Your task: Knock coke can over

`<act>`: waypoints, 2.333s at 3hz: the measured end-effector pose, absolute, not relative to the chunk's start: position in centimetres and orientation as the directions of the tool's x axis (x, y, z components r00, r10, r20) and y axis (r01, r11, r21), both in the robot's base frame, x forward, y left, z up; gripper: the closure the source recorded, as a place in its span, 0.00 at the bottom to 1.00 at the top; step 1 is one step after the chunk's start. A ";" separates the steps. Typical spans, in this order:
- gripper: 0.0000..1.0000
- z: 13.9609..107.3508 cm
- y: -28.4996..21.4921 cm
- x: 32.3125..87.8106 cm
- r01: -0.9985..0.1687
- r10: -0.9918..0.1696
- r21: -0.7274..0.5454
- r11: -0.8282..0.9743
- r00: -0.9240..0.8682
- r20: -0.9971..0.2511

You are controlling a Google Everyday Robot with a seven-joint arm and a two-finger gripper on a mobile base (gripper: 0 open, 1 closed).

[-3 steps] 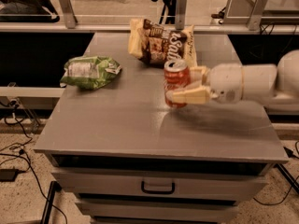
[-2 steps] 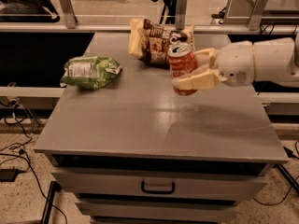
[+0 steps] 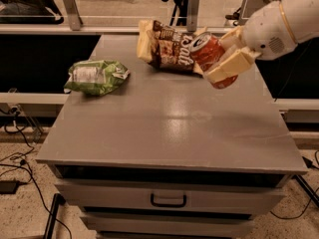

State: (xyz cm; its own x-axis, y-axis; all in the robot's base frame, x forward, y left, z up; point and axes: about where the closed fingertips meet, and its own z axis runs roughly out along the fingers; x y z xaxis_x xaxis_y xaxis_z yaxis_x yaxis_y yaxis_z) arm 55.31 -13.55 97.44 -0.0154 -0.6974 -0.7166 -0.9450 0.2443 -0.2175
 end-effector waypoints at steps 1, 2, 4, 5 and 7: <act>1.00 95.7 -15.9 54.6 -0.959 -0.835 -0.186 0.214 -0.081 -0.544; 1.00 91.9 -17.1 53.3 -0.977 -0.928 -0.145 0.158 -0.097 -0.360; 0.83 86.2 -16.2 51.7 -0.995 -0.969 -0.043 0.093 -0.081 -0.233; 0.59 86.3 -16.2 51.8 -0.995 -0.969 -0.047 0.094 -0.080 -0.234; 0.05 86.3 -16.1 51.9 -0.994 -0.968 -0.056 0.094 -0.078 -0.236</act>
Offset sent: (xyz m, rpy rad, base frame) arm -0.0347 -0.0445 -0.0989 -0.5854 0.2499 0.0446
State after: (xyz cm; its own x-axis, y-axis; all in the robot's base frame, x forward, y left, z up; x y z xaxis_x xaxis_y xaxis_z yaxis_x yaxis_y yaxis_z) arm 51.86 -16.08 86.34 -0.0784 -0.9685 -0.2365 -0.9940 0.0940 -0.0557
